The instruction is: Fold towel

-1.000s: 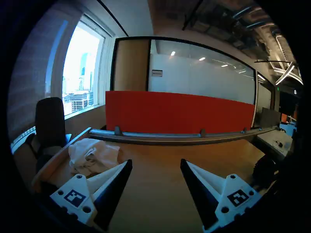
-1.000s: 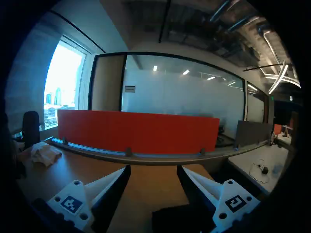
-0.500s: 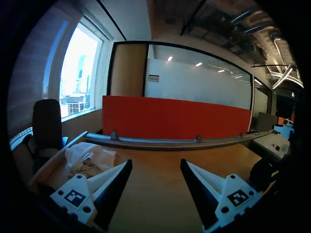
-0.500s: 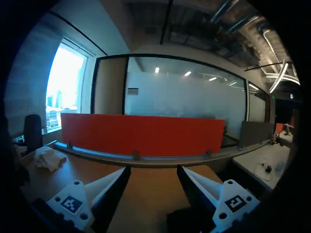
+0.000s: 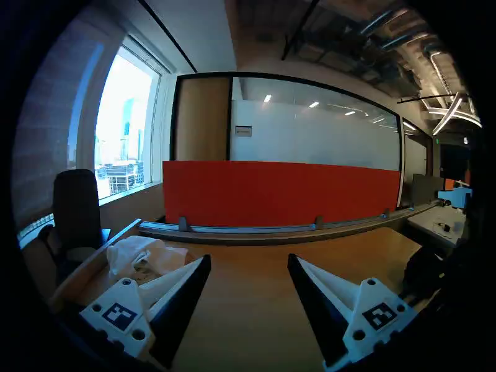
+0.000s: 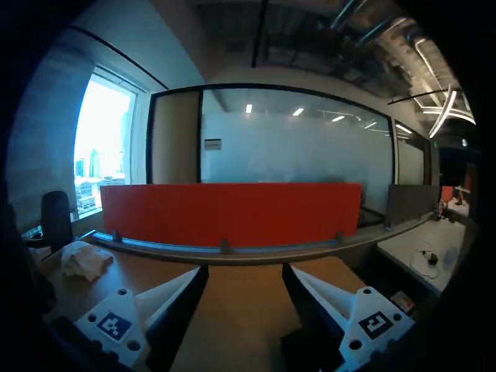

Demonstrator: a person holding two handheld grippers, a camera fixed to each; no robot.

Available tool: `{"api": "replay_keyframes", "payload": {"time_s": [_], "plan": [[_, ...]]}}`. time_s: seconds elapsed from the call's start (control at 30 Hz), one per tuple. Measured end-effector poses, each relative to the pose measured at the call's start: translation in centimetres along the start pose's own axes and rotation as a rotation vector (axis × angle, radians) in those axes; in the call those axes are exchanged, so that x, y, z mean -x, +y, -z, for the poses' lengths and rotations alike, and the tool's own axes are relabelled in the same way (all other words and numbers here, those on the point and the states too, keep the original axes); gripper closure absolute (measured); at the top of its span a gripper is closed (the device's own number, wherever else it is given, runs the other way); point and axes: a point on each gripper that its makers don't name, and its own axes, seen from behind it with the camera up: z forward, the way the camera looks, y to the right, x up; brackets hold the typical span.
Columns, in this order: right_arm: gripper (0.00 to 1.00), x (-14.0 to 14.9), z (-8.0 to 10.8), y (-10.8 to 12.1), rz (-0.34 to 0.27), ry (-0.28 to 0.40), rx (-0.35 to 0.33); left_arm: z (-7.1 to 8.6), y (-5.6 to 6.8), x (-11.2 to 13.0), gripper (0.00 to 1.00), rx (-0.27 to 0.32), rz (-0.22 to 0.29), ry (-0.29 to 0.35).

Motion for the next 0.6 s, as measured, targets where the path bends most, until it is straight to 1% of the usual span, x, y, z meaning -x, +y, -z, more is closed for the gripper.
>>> {"api": "replay_keyframes", "payload": {"time_s": [0.3,0.4,0.6], "plan": [[0.08,0.0,0.2,-0.6,0.006,-0.011,0.002,0.3,-0.9,0.6,0.08,-0.02,0.005,0.026],[0.08,-0.2,0.1,-0.8,0.004,-0.012,0.006,0.4,-1.3,1.0,0.08,-0.029,-0.005,0.037],[0.08,-0.5,0.0,-1.9,-0.008,0.004,0.006,0.4,-1.4,2.3,0.08,-0.027,-0.004,0.05]]}}
